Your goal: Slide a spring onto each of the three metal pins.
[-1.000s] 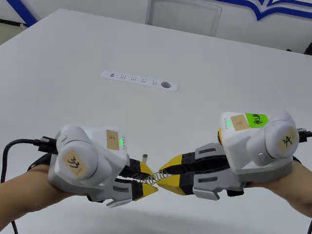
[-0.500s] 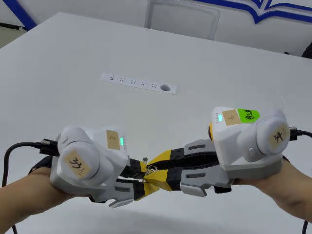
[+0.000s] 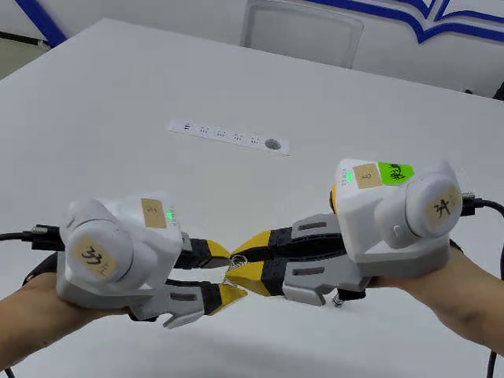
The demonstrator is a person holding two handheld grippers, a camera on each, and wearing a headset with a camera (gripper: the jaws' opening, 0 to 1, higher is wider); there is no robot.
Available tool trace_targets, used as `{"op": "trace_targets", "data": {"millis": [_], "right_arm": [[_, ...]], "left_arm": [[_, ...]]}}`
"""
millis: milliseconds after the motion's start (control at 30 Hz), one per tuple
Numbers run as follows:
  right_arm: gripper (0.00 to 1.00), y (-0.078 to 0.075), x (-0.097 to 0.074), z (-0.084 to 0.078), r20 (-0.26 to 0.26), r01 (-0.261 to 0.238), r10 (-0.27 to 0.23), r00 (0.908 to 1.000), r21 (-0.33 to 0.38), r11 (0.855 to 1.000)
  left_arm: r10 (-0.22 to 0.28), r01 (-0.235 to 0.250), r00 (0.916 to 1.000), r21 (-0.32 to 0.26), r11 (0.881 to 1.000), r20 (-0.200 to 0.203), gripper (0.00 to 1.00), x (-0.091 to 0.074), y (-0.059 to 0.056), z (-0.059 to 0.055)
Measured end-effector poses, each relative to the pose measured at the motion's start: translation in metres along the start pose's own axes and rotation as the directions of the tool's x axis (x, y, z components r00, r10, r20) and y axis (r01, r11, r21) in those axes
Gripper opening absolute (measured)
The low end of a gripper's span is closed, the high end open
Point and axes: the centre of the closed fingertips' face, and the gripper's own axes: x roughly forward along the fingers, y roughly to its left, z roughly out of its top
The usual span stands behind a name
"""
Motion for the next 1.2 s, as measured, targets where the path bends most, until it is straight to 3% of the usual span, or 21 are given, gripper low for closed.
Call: {"op": "trace_targets", "data": {"millis": [100,167,267,433,567,867,933,1200], "right_arm": [[0.11,-0.006,-0.001,0.001,0.001,0.009,-0.009,1.0000,0.002,1.000],[0.11,-0.013,-0.002,0.000,-0.008,0.022,-0.022,0.9997,0.003,1.000],[0.11,-0.025,-0.003,-0.002,-0.014,0.053,-0.052,0.9985,0.011,0.999],[0.11,-0.047,-0.004,-0.005,-0.022,0.108,-0.108,0.9940,0.034,0.994],[0.11,-0.060,0.000,-0.011,-0.039,0.141,-0.139,0.9895,0.055,0.988],[0.11,-0.089,0.021,-0.032,-0.070,0.198,-0.190,0.9793,0.128,0.972],[0.11,-0.092,0.025,-0.038,-0.083,0.200,-0.190,0.9782,0.140,0.970],[0.11,-0.093,0.042,-0.064,-0.141,0.190,-0.168,0.9757,0.162,0.968]], "left_arm": [[0.016,-0.015,0.9994,0.019,1.000,-0.029,0.33,-0.004,0.004,-0.008],[0.027,-0.027,0.9993,0.016,1.000,-0.024,0.39,-0.007,0.007,-0.009],[0.031,-0.031,0.9994,0.012,0.999,0.017,0.48,-0.010,0.009,-0.007],[0.044,-0.044,0.9989,-0.012,0.999,0.018,0.63,-0.013,0.016,-0.012],[0.066,-0.065,0.9972,-0.032,0.997,0.035,0.83,-0.014,0.020,-0.011],[0.124,-0.119,0.9912,-0.094,0.989,0.048,0.94,-0.017,0.037,-0.014],[0.113,-0.108,0.9928,-0.112,0.988,0.039,1.00,-0.016,0.035,-0.017],[0.109,-0.107,0.9940,-0.104,0.989,0.012,1.00,-0.015,0.032,-0.025]]}}
